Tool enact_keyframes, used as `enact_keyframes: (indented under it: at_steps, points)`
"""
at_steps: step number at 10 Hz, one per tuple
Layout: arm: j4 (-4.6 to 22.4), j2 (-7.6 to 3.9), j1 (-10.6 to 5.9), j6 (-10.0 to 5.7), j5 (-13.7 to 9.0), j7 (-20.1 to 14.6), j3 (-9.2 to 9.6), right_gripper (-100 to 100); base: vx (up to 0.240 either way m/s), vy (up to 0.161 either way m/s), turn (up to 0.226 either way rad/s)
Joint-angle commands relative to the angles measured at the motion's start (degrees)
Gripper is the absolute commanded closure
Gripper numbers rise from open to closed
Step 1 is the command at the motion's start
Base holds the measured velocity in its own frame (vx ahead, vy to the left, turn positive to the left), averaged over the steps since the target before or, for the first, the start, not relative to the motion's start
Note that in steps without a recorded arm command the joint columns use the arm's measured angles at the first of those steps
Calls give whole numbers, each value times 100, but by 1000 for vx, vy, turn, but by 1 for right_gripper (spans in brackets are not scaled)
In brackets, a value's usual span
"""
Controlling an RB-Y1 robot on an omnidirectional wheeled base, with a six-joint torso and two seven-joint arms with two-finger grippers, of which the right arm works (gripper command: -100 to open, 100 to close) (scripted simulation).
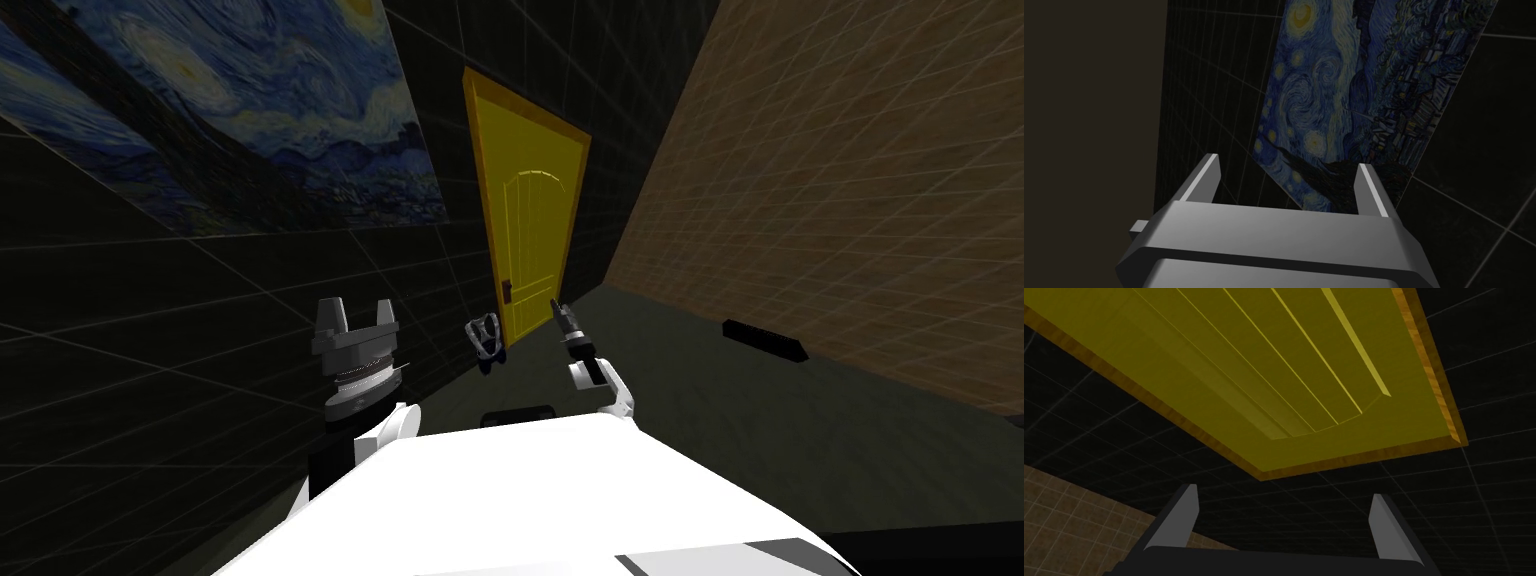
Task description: Pull the door open
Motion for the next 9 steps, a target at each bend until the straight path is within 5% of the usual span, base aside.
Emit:
enact_keyframes:
  at_steps: [1, 9]
  points:
    - [272, 29, -160, 4, 169, 218, 42, -100, 99, -69, 79]
    - [1571, 105, -877, -22, 915, 1111, 175, -100, 89, -50, 71]
